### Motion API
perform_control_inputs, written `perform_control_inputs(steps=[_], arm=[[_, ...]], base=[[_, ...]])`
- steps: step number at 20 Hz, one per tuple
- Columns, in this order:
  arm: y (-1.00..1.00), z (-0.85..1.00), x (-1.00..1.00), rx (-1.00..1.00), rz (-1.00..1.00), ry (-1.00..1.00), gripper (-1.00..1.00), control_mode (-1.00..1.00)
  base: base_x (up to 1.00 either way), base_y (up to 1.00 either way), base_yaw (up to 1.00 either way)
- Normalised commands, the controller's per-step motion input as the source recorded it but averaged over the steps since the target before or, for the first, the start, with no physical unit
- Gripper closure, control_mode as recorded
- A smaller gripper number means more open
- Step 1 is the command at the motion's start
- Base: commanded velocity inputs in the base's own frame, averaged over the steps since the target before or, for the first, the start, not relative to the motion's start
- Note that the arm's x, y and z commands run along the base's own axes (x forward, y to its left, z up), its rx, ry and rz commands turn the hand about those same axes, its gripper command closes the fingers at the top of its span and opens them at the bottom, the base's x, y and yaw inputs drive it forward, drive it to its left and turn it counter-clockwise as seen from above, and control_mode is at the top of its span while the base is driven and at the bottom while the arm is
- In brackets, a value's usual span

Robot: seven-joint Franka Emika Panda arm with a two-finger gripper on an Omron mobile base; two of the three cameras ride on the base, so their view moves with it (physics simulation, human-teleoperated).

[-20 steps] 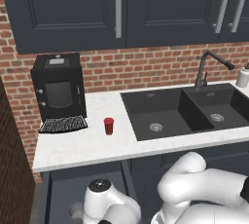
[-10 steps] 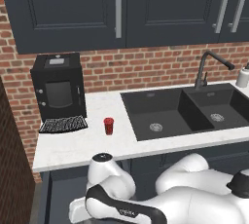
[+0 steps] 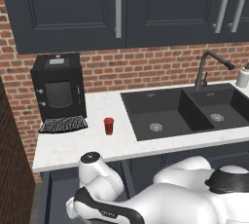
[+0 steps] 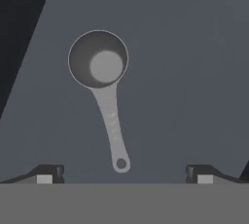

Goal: Pick the measuring cup from the drawer and place it on the counter.

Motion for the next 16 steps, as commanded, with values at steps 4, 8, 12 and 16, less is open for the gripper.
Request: perform_control_inputs(steps=[4, 8, 12, 16], arm=[[0.08, -0.47, 0.00, -0.02, 0.05, 0.00, -1.00, -1.00], [0.13, -0.55, 0.00, 0.00, 0.03, -0.02, -1.00, -1.00], [0.16, -0.44, 0.00, 0.00, 0.02, 0.00, -1.00, -1.00], [0.16, -0.34, 0.00, 0.00, 0.01, -0.01, -1.00, -1.00]], base=[[0.00, 0.00, 0.00], [0.00, 0.00, 0.00], [0.00, 0.00, 0.00], [0.00, 0.00, 0.00]])
